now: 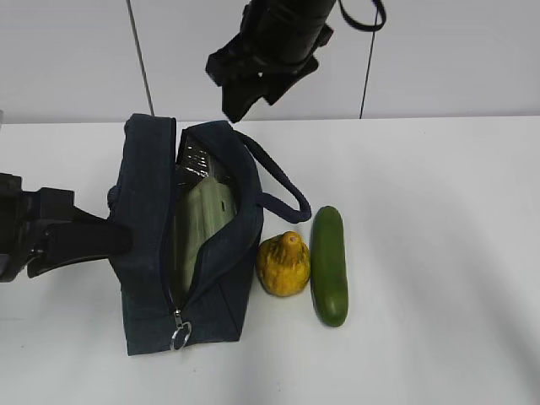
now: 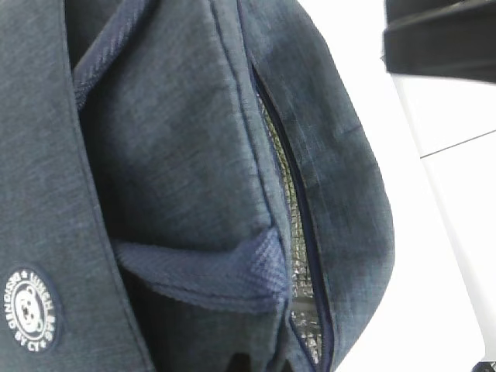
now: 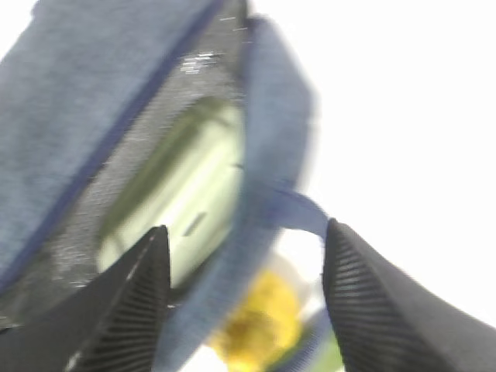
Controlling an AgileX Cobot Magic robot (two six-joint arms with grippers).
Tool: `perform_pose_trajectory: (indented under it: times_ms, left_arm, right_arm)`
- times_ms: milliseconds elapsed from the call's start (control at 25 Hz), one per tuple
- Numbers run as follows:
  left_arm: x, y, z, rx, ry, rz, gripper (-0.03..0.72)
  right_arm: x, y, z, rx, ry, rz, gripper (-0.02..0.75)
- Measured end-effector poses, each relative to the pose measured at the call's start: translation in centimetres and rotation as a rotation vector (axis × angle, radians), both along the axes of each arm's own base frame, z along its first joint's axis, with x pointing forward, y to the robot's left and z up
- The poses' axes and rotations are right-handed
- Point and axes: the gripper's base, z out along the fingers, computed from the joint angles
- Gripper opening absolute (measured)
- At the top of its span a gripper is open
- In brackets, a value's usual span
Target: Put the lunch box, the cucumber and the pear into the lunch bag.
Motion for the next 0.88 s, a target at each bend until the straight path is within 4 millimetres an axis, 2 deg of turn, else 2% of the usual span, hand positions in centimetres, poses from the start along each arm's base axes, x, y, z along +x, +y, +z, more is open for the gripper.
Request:
perform_pose_trajectory:
  times_ms: [200,280,440,560,880]
  left_arm:
    - [0.0,0.0,0.0,0.000,0.000,0.000,-0.015]
    - [0.0,0.0,0.0,0.000,0.000,0.000,-0.015]
    - [0.0,0.0,0.0,-0.001,0.000,-0.001,-0.015]
    - [0.0,0.0,0.0,-0.002,0.001,-0.002,-0.015]
    - [0.0,0.0,0.0,-0.001,0.001,-0.003,-0.015]
  right_arm:
    - [-0.8,-1.9,3.1,-0.059,-0.090,-0.129,0.460]
    - [-1.1,-2.3,3.7,-0.058,-0.100,-0.170,0.443]
    - [-2.0,-3.1,3.4,-0.073,-0.065,-0.233,0.426]
    - [-3.0,-3.7,1.7,-0.113,0.005,-0.263,0.426]
    - [-4.8,-5.1,-5.0,-0.262,0.196,-0.326,0.424]
